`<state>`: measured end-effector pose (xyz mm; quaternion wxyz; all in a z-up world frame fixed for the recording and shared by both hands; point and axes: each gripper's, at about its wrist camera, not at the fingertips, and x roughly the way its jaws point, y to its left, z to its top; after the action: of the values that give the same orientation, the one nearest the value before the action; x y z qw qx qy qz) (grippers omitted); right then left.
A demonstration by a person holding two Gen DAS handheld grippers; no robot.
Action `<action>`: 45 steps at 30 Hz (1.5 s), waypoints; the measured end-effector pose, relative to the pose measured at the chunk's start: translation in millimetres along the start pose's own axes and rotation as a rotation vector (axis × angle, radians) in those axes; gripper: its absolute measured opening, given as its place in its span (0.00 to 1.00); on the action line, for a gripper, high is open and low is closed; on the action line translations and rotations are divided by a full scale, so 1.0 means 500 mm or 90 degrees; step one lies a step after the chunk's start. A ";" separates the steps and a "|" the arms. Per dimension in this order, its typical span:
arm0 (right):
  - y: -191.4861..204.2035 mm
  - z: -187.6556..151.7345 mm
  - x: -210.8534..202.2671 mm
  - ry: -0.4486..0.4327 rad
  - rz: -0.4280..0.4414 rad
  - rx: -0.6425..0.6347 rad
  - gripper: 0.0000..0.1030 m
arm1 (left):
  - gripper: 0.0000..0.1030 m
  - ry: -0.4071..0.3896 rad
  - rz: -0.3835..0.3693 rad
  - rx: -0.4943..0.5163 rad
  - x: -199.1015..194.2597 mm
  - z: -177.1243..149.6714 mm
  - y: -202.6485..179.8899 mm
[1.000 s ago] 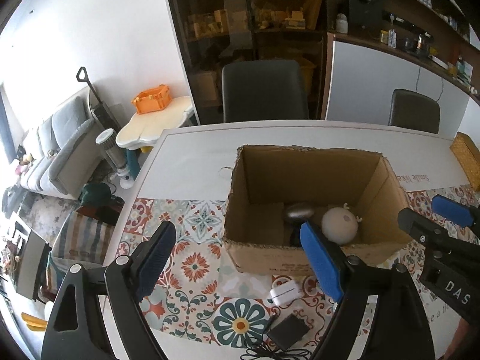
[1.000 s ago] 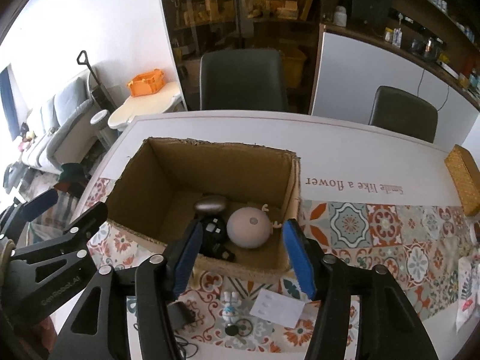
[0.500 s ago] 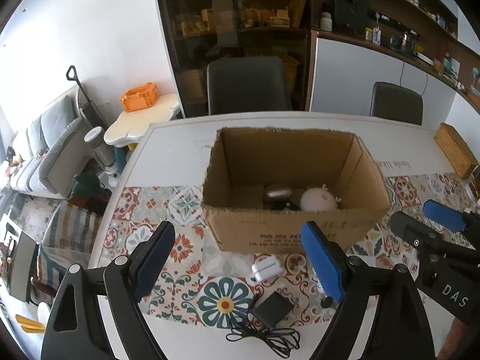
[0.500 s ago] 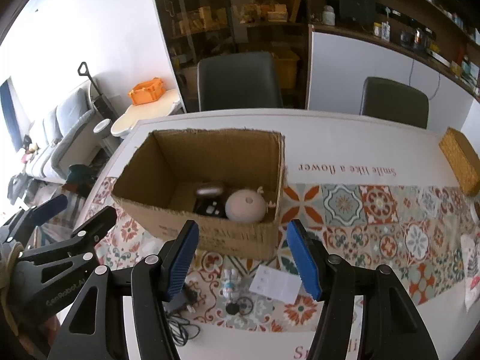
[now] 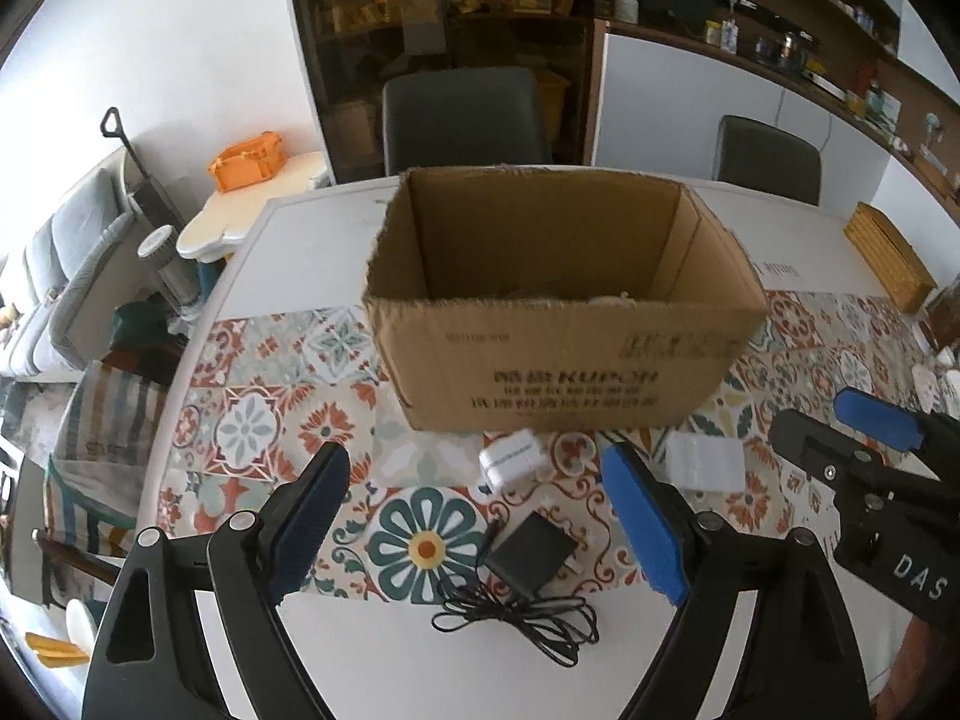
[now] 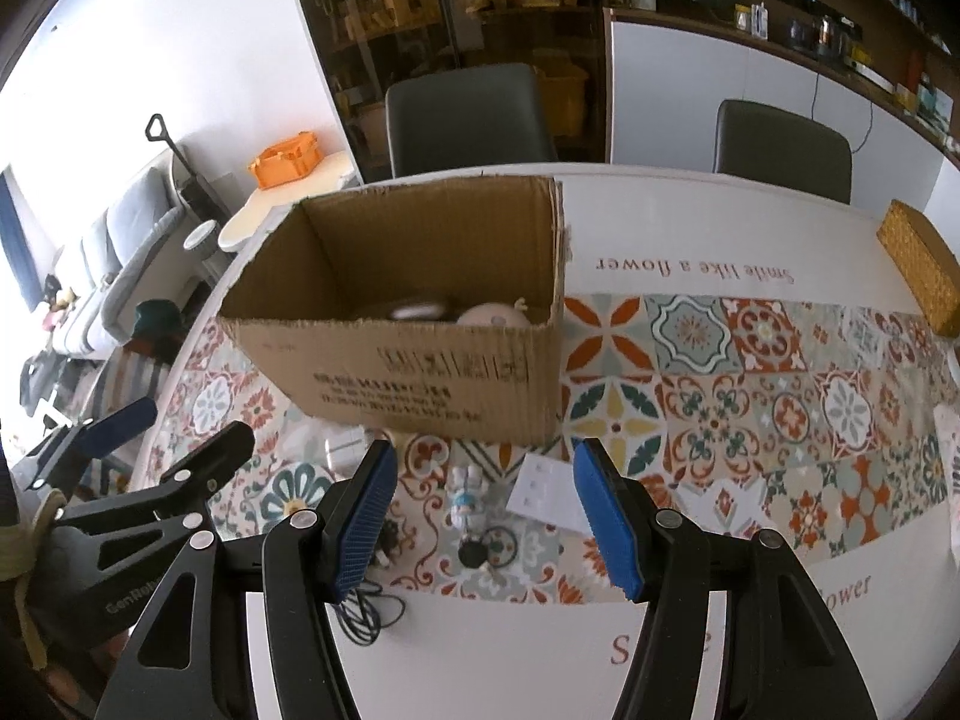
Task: Organize rigid objects
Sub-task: 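Withdraw both grippers from the box toward the remaining items, then lower the left gripper onto the black power adapter and close it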
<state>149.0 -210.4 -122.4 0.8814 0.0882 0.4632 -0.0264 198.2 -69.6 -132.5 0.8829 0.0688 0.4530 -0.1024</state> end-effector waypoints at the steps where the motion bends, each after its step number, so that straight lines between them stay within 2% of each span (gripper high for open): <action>1: 0.000 -0.003 0.001 0.001 -0.001 0.000 0.60 | 0.84 0.004 0.000 0.002 0.003 -0.007 -0.001; 7: -0.005 -0.034 0.011 0.020 -0.001 0.010 0.59 | 0.84 0.029 -0.010 0.012 0.022 -0.044 -0.005; 17: -0.017 -0.101 0.049 0.082 -0.005 0.038 0.59 | 0.84 0.077 -0.042 0.040 0.064 -0.104 -0.017; 28: -0.029 -0.138 0.082 0.121 -0.016 0.063 0.59 | 0.84 0.120 -0.094 0.053 0.121 -0.128 -0.034; 37: -0.044 -0.164 0.123 0.159 -0.025 0.078 0.59 | 0.84 0.154 -0.100 0.086 0.177 -0.147 -0.055; 45: -0.048 -0.181 0.168 0.198 -0.032 0.081 0.59 | 0.84 0.173 -0.107 0.088 0.222 -0.160 -0.057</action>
<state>120.2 -214.8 -244.6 0.7906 0.1352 0.5938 -0.0634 191.7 -93.0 -270.0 0.7952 0.1045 0.5639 -0.1968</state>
